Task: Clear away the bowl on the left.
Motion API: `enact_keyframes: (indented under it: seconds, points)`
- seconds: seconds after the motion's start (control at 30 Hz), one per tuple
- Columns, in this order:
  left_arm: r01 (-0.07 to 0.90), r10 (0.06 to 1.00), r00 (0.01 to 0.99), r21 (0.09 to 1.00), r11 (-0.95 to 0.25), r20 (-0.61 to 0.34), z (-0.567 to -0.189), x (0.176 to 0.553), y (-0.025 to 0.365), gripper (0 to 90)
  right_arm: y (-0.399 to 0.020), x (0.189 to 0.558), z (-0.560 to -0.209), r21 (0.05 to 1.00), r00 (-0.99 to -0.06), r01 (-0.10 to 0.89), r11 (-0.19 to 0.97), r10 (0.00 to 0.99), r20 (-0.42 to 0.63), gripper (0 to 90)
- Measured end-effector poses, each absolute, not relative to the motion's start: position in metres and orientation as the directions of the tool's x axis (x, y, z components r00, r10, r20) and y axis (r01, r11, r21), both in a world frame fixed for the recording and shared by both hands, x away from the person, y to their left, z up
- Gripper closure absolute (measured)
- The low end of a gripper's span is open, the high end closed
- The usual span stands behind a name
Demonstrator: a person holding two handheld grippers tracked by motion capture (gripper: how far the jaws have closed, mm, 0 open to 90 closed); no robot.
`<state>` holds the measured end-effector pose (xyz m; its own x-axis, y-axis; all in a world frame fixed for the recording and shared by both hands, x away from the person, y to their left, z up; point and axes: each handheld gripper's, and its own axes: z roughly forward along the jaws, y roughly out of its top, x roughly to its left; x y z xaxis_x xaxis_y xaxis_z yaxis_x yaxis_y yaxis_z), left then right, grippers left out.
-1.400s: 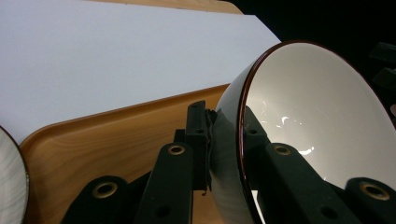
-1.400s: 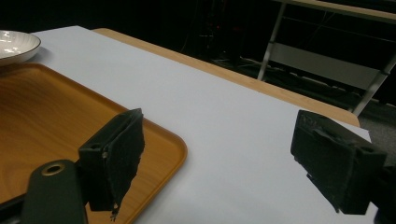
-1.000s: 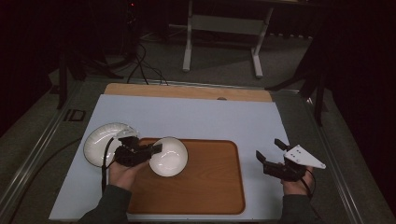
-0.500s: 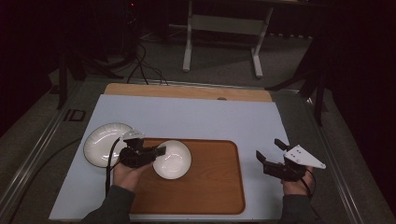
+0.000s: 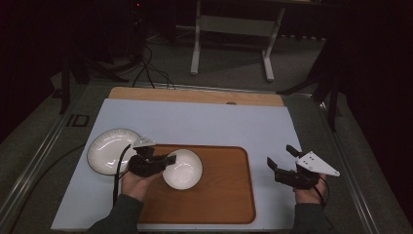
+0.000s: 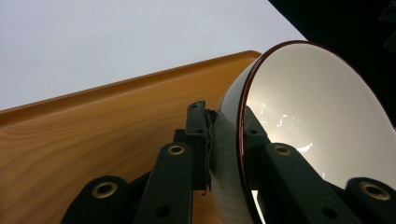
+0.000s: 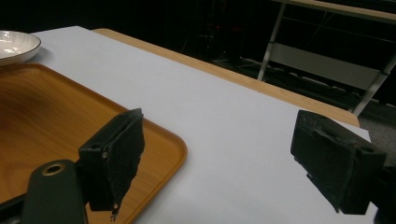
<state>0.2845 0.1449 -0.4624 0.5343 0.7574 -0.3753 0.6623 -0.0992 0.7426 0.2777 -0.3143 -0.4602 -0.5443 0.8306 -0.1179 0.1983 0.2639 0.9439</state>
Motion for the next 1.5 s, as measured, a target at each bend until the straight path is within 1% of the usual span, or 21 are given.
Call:
enact_keyframes:
  seconds: [1.5]
  points:
    - [0.69,0.757,0.547,0.705,-0.167,-0.357,-0.482,0.287,0.123,80.0,-0.314,0.278,-0.46,0.943,-0.548,0.197,0.269,0.828,-0.122,16.8]
